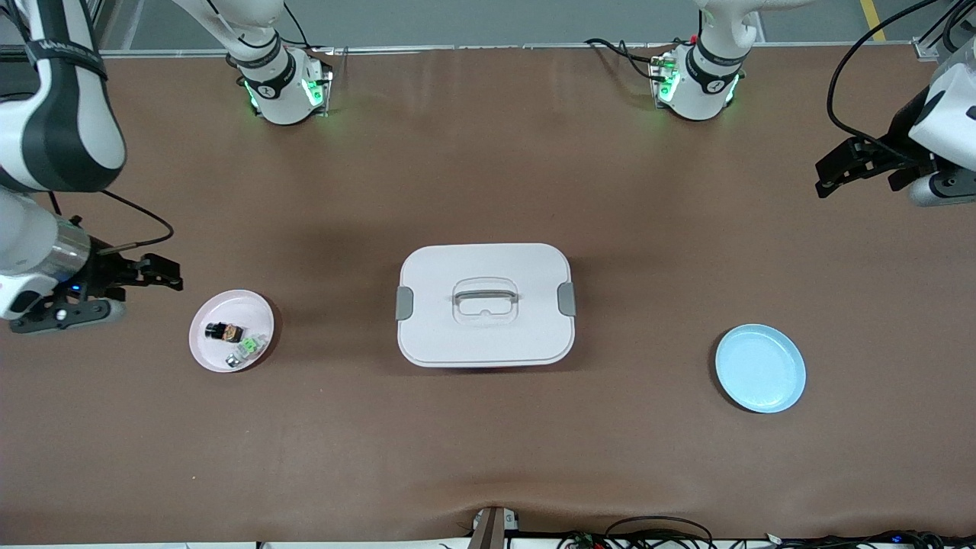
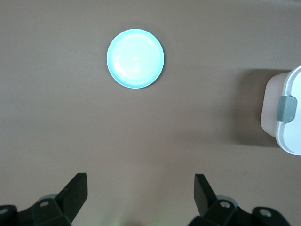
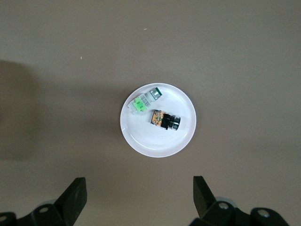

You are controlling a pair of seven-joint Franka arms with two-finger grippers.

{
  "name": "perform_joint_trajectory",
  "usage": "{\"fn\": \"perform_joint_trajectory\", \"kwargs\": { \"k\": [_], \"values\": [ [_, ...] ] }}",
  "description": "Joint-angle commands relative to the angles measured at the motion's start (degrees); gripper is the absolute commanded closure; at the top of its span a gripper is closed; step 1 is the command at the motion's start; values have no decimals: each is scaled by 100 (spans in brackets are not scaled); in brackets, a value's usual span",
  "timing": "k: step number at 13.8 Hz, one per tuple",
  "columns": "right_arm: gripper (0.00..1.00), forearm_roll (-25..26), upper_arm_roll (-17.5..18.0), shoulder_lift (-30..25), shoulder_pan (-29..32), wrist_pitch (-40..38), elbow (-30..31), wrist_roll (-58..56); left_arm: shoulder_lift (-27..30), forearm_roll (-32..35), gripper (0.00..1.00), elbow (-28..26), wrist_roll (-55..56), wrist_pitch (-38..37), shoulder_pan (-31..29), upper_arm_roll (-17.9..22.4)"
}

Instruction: Transfer orange switch to right arm and place

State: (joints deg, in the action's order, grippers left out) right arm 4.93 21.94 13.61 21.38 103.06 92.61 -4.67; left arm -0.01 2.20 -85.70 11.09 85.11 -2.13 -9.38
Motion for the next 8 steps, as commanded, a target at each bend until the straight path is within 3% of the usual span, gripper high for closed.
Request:
{"fn": "perform_joint_trajectory", "kwargs": {
  "k": [1, 8],
  "values": [
    [0, 96, 47, 203, 16, -207, -524, 528, 150, -70, 0, -113, 51, -47, -16, -20],
    [0, -53, 73, 177, 112, -796, -1307, 484, 186, -62, 0, -122, 51, -64, -7, -20]
  ]
}}
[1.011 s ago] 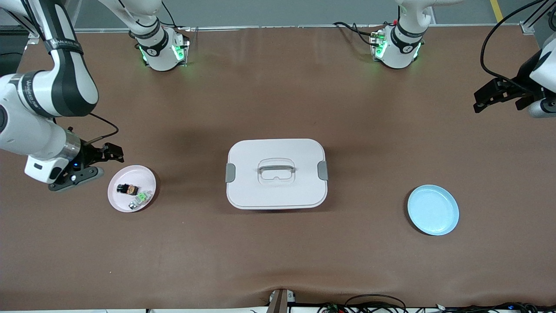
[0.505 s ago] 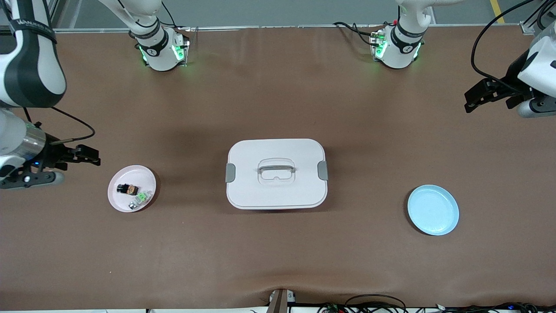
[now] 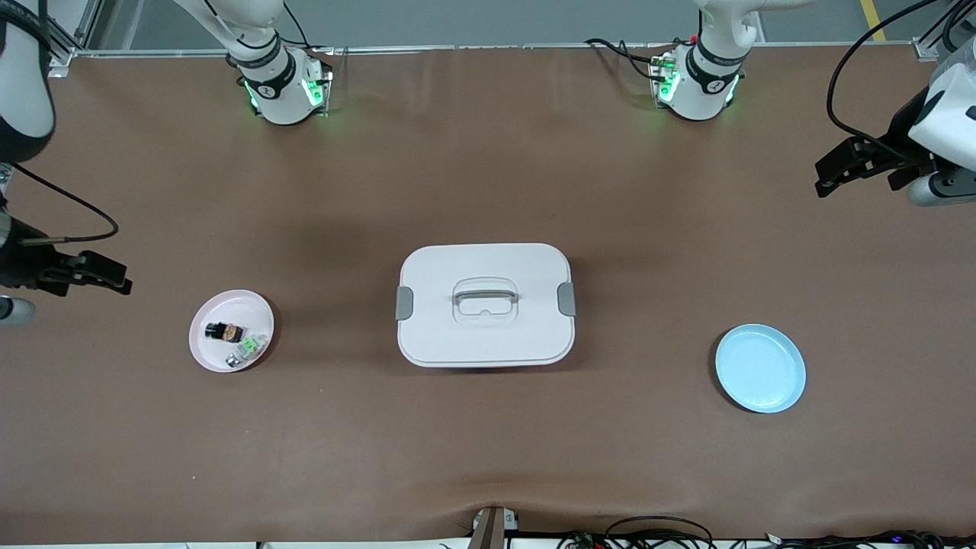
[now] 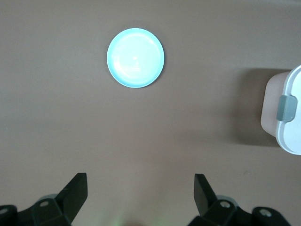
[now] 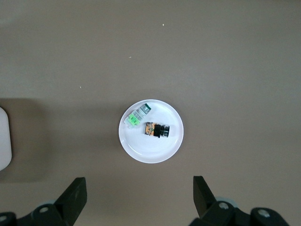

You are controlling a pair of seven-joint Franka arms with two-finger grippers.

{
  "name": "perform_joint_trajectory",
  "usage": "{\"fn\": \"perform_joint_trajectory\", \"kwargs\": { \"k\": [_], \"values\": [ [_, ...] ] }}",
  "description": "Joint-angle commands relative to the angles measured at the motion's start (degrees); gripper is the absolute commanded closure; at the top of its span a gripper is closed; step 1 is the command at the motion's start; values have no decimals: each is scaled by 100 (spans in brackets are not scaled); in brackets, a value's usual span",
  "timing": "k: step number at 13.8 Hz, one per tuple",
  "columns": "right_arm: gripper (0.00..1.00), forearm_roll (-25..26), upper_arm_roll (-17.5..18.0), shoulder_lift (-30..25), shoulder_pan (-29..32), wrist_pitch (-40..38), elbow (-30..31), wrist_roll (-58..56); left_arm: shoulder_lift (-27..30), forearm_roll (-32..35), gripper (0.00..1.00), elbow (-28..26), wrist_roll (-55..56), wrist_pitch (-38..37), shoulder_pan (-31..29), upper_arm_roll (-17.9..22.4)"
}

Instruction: Transfer orange switch to right arm and place

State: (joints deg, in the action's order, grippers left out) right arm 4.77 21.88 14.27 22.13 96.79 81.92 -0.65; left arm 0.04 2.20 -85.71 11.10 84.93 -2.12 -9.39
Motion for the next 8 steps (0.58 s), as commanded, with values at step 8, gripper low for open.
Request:
{"fn": "perform_joint_trajectory", "kwargs": {
  "k": [8],
  "values": [
    [0, -537, 88, 41, 46, -933, -730, 56, 171, -70, 0, -113, 50, -56, -7, -19]
  ]
}}
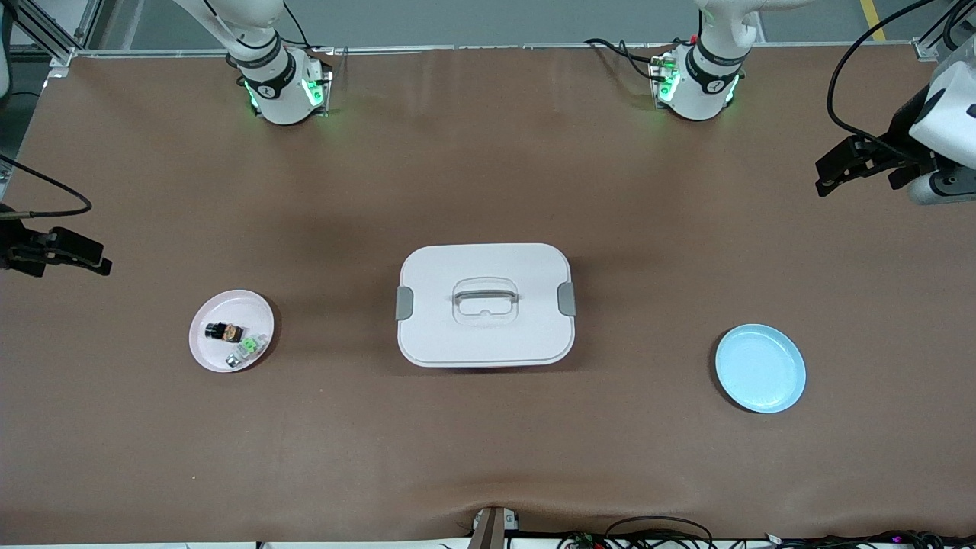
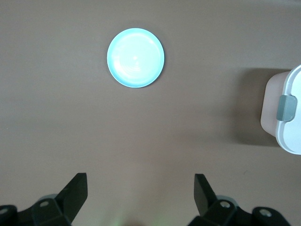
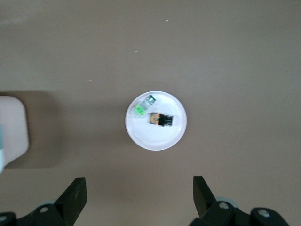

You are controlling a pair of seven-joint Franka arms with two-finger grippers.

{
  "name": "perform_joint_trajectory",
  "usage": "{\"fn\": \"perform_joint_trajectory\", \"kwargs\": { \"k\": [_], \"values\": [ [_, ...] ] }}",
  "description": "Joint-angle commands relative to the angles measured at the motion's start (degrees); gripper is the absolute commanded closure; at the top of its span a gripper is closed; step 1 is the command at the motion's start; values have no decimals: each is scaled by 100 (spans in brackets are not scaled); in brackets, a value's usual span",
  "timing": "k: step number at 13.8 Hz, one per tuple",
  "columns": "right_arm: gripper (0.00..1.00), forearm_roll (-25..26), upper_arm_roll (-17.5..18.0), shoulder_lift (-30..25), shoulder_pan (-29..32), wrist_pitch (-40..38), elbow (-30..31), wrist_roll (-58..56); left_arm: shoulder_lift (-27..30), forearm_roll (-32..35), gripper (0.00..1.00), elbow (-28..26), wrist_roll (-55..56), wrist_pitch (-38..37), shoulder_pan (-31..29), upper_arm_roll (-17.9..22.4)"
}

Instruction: Transfer orange switch to right arm and place

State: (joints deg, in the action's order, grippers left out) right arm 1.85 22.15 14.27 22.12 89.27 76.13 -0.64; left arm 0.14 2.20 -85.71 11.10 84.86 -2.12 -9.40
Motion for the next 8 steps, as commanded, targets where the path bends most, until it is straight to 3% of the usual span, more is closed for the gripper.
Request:
{"fn": "perform_joint_trajectory", "kwargs": {
  "k": [1, 8],
  "values": [
    [0, -238, 44, 41, 29, -208, -151, 64, 171, -62, 0, -113, 50, -48, -7, -18],
    [0, -37, 52, -55, -24, -463, -160, 47, 180, -62, 0, -113, 41, -57, -7, -27]
  ]
}}
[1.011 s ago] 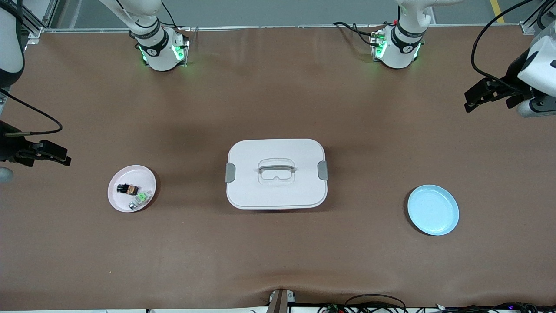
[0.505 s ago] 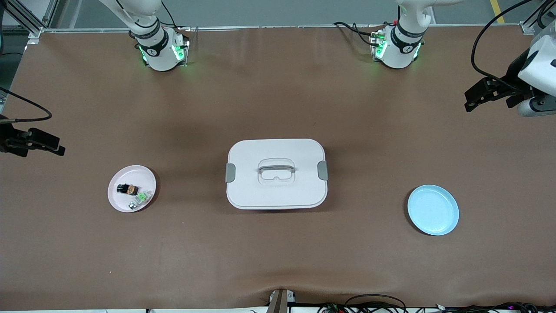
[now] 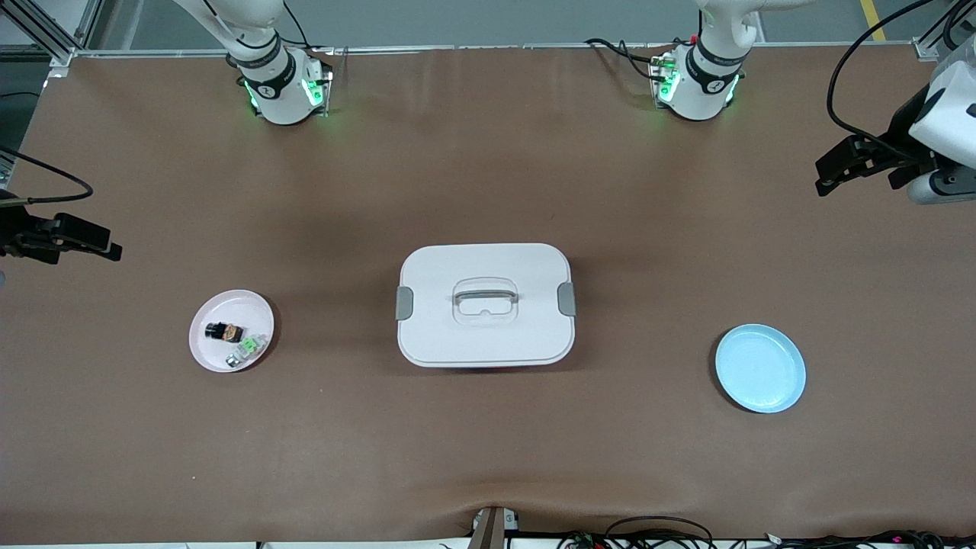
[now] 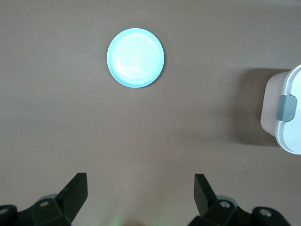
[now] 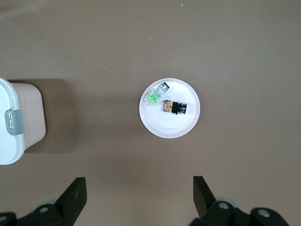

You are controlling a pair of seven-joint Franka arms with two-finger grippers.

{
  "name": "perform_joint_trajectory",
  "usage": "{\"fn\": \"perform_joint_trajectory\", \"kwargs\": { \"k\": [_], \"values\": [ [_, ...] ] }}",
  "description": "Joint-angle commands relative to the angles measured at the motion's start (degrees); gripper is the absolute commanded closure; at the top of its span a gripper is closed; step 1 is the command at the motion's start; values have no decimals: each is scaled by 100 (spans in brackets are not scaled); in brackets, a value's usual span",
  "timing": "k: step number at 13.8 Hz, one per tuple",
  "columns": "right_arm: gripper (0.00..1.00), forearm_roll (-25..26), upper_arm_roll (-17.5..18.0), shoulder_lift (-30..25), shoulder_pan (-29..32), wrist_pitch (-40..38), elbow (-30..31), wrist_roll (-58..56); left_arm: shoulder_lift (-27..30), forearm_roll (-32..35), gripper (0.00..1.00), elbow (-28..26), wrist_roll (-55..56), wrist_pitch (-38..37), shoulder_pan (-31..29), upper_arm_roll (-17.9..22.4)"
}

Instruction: Transfer orange switch to right arm and place

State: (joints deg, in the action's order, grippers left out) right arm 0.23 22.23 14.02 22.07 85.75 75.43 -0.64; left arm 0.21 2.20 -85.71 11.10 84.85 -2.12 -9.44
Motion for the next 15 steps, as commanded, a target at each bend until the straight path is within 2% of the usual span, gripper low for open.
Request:
{"fn": "perform_joint_trajectory", "kwargs": {
  "k": [1, 9, 13, 15],
  "values": [
    [0, 266, 53, -83, -88, -112, -90, 47, 173, -70, 0, -113, 41, -56, -7, -23],
    [0, 285, 35, -214, -194, -261, -168, 178, 173, -62, 0, -104, 41, -56, -7, -23],
    [0, 679, 18, -250, -264, -287, -160, 170, 173, -62, 0, -104, 41, -56, -16, -23],
    [0, 654, 9, -233, -256, -261, -169, 179, 173, -62, 0, -104, 41, -56, -16, -23]
  ]
}}
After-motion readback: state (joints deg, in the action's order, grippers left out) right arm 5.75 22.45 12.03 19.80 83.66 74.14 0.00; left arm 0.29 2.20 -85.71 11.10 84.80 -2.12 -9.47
